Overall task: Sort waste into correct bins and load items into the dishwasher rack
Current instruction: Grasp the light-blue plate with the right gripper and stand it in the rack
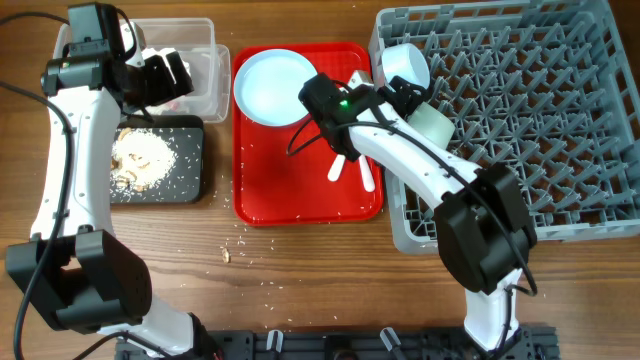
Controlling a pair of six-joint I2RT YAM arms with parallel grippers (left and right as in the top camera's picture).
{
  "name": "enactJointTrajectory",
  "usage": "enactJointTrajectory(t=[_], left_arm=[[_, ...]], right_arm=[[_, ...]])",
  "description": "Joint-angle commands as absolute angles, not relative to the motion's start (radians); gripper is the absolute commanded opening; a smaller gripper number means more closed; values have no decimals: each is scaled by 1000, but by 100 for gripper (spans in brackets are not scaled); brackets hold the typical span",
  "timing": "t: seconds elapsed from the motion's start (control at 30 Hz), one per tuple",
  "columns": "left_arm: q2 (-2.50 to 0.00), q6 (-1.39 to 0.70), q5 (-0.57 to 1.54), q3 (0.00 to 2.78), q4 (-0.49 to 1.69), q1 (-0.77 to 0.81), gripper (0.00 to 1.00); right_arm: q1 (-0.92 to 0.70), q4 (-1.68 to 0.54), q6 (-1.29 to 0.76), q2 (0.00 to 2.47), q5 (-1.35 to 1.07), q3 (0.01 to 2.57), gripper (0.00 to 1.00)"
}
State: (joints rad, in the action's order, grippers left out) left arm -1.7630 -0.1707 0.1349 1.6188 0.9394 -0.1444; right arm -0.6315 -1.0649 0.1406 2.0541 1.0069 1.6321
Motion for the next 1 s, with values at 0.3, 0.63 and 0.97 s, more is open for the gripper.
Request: enactJointTrajectory(t=[0.3,0.63,0.97], left_arm=[[-1747,-173,129,1631,939,-147,100],[-1747,-173,129,1631,939,-147,100],[-1747,-173,129,1631,939,-147,100]], right_arm=[[-609,-471,-173,1920,62,1658,64],[-511,-324,-445,2259,15,1659,46],[-498,-326,-471,2320,-43,1659,21]])
